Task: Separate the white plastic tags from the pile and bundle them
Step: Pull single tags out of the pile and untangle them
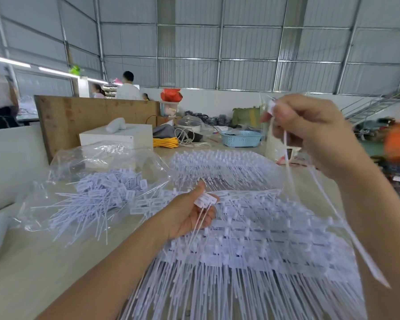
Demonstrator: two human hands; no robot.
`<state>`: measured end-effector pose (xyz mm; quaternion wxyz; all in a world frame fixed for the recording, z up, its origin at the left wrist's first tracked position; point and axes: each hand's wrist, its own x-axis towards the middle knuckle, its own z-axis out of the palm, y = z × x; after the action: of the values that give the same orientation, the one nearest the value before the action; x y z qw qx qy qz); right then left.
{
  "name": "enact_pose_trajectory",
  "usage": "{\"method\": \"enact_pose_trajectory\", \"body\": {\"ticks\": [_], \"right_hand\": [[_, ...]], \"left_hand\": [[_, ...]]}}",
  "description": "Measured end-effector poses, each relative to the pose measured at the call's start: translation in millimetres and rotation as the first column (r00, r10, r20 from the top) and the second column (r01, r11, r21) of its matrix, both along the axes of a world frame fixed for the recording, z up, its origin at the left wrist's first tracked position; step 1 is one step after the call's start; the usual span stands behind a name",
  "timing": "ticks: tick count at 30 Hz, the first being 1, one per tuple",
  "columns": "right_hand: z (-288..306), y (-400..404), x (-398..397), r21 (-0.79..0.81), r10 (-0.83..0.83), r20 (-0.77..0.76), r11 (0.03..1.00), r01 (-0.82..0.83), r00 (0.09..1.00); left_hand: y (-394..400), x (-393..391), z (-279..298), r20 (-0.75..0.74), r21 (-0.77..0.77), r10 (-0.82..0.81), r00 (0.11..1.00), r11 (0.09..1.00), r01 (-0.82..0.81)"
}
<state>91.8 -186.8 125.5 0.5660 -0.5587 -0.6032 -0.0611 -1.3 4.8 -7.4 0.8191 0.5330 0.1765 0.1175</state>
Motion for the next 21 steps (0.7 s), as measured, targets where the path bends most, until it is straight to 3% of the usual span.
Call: {"method": "enact_pose_trajectory", "body": {"ticks": [2,4,7,11,13,15,18,21], "right_hand": [[-6.3,14.0,-0.2,-0.255,-0.004,0.045,0.967,0.015,0.999],[-27.3,36.3,-0.1,-0.541,-0.002,0.211,0.833,0.119,0.978],[-71.3,65.9,2.1,-0.725,0.069,0.204,0.68,0.103,0.977],[-101.5,78.7,7.3,-0.609,-0.051,0.12,0.785,0.114,0.991],[-102.4,77.7,12.4,-0.595,-0.141,0.184,0.772,0.224,0.973],[-103.2,73.5,18.5,-0.642,-0.123,0.141,0.744,0.185,0.982],[-107.0,68.1,15.9,-0.645,-0.033,0.028,0.763,0.043,0.999],[-109.7,70.3,13.3,-0.571,-0.069,0.105,0.812,0.117,0.992]], "left_hand": [[-0.8,-0.4,0.0,0.013,0.004,-0.011,1.0,1.0,0.011],[-0.8,-0.4,-0.1,0.036,0.006,-0.011,0.999,1.0,0.011],[0.8,-0.1,-1.2,0.085,0.094,-0.017,0.996,0.996,0.009],[-4.6,-0.3,-3.3,0.102,0.244,0.121,0.987,0.959,-0.143],[-7.3,0.7,-3.6,0.154,0.289,0.23,0.961,0.92,-0.266],[-7.8,1.4,-1.8,0.216,0.323,0.28,0.935,0.884,-0.339],[-11.3,0.7,0.2,0.229,0.418,0.245,0.942,0.85,-0.322],[-12.8,0.5,-1.8,0.194,0.486,0.231,0.953,0.821,-0.298]]}}
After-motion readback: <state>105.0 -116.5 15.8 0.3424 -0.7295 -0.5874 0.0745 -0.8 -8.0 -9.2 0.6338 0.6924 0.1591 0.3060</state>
